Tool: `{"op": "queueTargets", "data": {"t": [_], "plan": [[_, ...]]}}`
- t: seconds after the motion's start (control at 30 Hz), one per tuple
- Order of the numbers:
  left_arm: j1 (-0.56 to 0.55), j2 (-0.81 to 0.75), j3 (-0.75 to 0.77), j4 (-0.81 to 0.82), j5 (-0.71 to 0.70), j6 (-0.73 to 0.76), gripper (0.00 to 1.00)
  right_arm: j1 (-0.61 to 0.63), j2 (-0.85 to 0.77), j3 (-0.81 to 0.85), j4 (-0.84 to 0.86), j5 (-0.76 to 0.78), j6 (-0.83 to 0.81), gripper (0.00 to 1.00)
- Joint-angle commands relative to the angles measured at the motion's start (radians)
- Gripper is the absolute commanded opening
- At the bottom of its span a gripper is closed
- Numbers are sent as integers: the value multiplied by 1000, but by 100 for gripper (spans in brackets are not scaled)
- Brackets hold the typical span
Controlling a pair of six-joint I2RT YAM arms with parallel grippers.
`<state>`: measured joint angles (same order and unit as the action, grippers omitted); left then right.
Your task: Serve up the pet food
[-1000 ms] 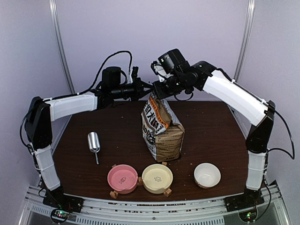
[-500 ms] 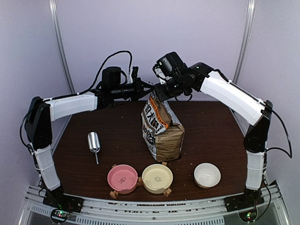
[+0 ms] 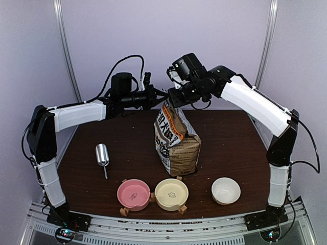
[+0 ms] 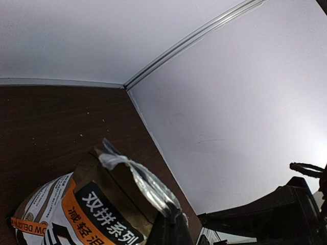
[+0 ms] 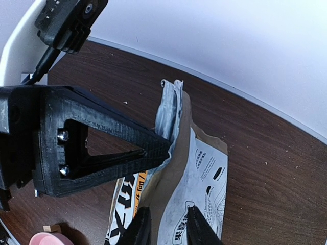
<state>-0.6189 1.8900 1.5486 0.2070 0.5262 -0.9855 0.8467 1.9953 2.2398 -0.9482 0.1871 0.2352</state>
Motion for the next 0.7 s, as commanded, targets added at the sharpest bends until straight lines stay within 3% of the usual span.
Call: {"op": "queueTargets", "data": {"t": [0.0,0.2,0.67], "plan": [[3,-46,-1,15,-21,25,0,3,-26,36,18,-31,2,26],[3,-48,-6,17,-22,24,0,8,-3,37,10,-42,-13,32],[4,-48,-5,19,-23,23,0,8,23,38,1,14,-16,26]]}}
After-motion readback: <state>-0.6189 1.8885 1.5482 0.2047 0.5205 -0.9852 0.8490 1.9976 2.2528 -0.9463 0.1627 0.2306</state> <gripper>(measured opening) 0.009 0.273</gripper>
